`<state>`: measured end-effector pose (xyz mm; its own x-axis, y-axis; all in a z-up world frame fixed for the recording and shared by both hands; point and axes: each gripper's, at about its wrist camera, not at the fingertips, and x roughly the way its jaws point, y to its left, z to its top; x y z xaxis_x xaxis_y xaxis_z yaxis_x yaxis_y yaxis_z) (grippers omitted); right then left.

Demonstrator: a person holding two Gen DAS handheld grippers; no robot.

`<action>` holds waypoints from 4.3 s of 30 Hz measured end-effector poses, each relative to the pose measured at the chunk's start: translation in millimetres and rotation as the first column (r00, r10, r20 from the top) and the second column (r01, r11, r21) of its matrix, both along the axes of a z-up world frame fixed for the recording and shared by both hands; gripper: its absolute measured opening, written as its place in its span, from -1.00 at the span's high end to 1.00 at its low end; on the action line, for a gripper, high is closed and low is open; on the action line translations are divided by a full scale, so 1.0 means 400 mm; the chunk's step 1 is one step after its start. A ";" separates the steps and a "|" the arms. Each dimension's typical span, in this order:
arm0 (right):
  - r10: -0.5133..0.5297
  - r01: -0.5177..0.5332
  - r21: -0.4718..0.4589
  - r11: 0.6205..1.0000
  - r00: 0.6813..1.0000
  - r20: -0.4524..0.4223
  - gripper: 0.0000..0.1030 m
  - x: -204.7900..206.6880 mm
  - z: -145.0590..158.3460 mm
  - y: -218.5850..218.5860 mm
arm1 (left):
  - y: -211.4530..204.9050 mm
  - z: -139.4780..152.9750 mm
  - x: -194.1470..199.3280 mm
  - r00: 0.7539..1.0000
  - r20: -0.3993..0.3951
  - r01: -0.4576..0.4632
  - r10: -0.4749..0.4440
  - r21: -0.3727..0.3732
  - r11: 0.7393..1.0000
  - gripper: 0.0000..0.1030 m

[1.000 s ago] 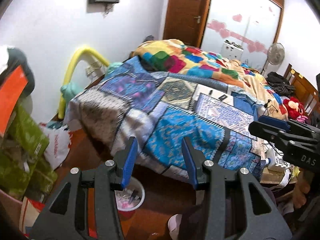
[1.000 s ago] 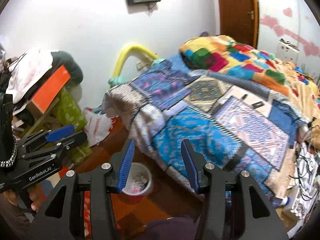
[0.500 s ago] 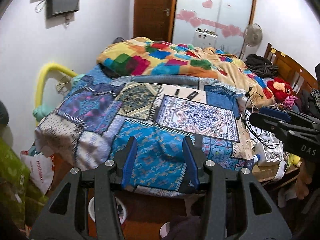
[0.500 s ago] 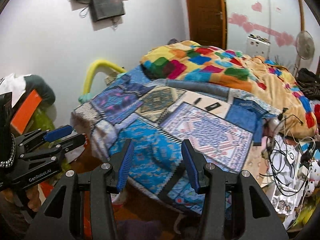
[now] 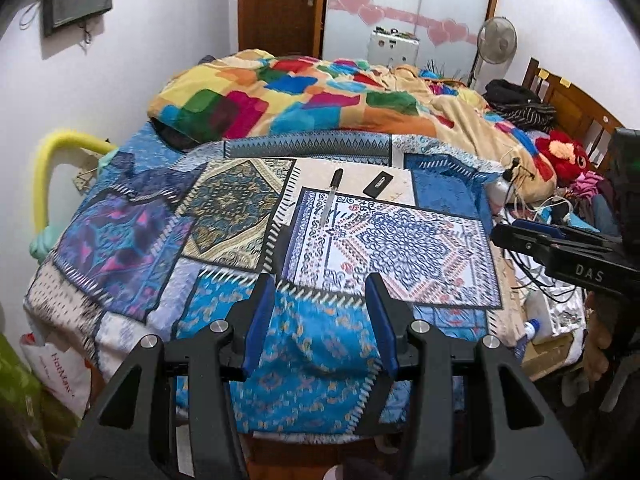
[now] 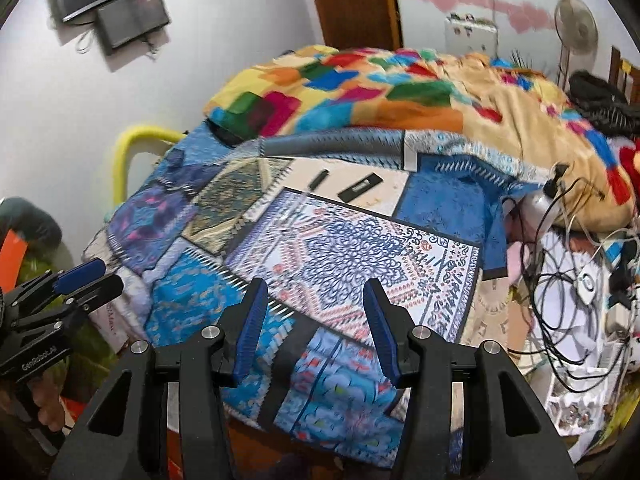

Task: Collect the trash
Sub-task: 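Grasp clear pen with left gripper while right gripper grasps black card, then carry black card in right tool and clear pen in left tool over bin, then open right gripper dropping black card into bin while left gripper drops pen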

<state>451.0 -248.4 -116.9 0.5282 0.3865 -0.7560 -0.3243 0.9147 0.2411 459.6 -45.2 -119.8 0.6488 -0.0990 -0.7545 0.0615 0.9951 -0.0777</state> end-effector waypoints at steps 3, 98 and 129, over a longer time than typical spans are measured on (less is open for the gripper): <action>-0.013 0.013 0.001 1.000 1.000 -0.027 0.11 0.059 -0.037 0.001 | -0.002 -0.038 0.067 1.000 -0.013 0.011 -0.011 -0.002 1.000 0.11; 0.157 -0.160 -0.014 0.987 0.944 0.291 0.55 -0.354 0.310 0.295 | 0.287 0.341 -0.503 0.949 0.241 -0.196 0.205 -0.062 0.979 0.87; 0.505 -0.513 -0.094 0.853 0.858 -0.097 0.55 -0.494 -0.073 0.691 | 0.588 -0.161 -0.737 0.904 -0.153 -0.412 0.400 -0.053 0.910 0.87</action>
<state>253.3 28.1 -146.1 0.2284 0.4979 -0.8366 -0.7391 0.6480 0.1838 164.9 190.0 -184.4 0.5383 0.0858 -0.8384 -0.3632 0.9213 -0.1390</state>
